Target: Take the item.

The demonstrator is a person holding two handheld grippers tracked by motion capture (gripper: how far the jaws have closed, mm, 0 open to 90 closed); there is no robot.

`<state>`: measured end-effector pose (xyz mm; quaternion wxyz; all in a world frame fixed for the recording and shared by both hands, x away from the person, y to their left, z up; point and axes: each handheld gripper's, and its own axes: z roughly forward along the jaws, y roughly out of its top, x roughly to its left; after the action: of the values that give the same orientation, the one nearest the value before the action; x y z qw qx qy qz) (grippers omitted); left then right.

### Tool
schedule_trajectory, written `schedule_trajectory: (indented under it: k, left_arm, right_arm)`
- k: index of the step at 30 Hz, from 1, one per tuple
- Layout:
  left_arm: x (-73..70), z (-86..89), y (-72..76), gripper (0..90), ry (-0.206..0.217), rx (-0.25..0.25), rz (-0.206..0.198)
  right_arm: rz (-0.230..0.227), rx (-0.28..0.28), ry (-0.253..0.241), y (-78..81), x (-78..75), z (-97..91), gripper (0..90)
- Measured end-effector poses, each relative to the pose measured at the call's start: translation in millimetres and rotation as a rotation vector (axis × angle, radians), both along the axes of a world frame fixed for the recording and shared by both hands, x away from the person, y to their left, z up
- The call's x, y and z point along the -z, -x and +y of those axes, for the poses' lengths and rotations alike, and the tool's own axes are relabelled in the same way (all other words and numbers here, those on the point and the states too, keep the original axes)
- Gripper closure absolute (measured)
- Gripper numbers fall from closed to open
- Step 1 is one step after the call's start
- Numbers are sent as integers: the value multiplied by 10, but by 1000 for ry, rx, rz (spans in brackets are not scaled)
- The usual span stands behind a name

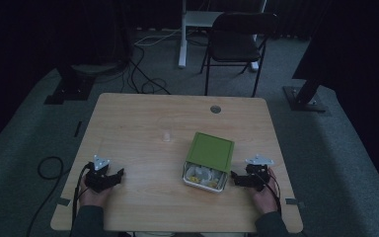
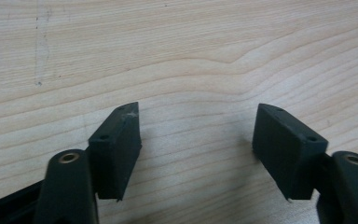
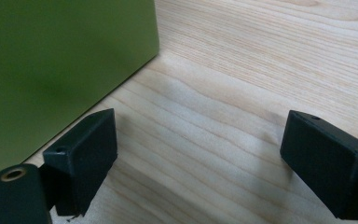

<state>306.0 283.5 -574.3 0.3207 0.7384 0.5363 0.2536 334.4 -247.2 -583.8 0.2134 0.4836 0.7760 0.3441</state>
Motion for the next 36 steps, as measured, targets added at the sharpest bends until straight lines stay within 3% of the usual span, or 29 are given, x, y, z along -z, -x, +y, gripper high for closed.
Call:
schedule_trajectory:
  k: [15, 16, 20, 27, 36]
  left_arm:
    - [-23, -28, -12, 404, 3, 23, 15]
    - [-22, -24, -16, 404, 25, 36, 16]
    - [-25, -52, -26, 405, 37, 68, 21]
    - [-101, -158, 4, 408, 40, 122, 13]
    - [-183, -246, 75, 406, 30, 155, 6]
  right_arm:
    - [0, 16, 0, 36, 2, -4, 106]
    - [0, 16, 0, 36, 2, -4, 106]
    - [0, 17, 0, 38, 2, -3, 106]
    - [0, 17, 0, 39, 2, -3, 106]
    - [0, 17, 0, 39, 2, -3, 106]
